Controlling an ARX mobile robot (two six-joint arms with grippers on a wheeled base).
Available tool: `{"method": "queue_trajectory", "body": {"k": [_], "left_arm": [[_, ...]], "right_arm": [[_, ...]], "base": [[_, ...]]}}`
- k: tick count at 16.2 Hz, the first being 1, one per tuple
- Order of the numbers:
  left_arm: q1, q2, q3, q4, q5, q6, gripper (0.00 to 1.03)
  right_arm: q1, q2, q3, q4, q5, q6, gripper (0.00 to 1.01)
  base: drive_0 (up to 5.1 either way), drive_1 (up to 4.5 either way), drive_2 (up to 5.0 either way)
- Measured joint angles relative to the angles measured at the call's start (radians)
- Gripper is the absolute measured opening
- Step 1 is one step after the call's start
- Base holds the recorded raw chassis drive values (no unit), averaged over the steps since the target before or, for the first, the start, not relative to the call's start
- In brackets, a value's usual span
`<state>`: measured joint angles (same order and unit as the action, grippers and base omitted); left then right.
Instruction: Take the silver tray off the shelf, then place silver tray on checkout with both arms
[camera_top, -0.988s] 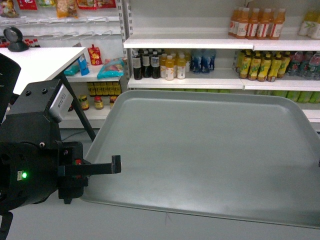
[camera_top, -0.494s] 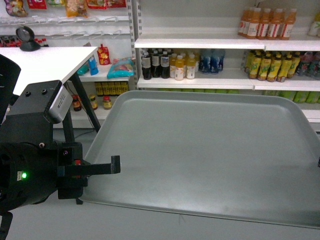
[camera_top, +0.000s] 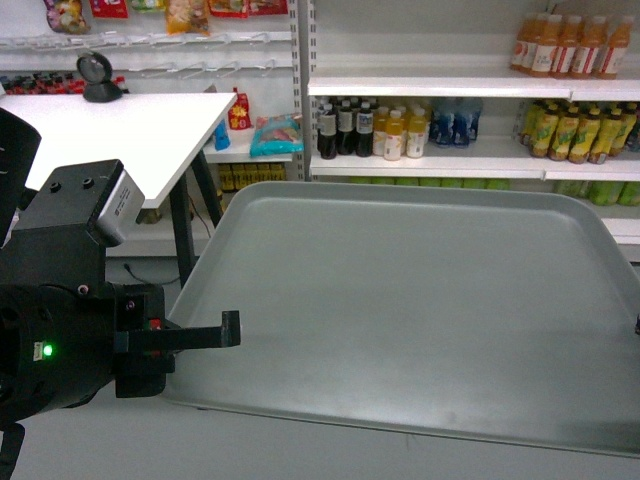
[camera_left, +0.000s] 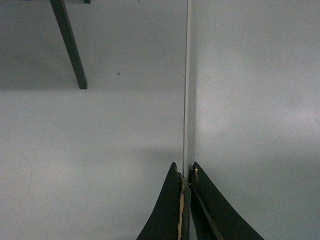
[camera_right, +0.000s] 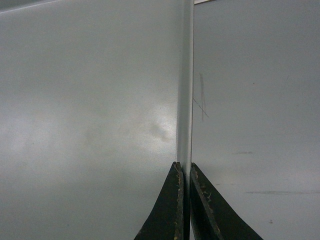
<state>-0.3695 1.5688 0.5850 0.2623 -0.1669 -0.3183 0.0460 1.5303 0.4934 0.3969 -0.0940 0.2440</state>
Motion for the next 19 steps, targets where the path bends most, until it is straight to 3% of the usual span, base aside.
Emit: {"method": "queue_trajectory", "body": {"k": [19], "left_arm": [[0.000,0.000,0.000,0.002,0.000,0.000,0.03]], "right_arm": [[0.000,0.000,0.000,0.000,0.000,0.000,0.02]], "base": [[-4.8,2.66,2.7]]}}
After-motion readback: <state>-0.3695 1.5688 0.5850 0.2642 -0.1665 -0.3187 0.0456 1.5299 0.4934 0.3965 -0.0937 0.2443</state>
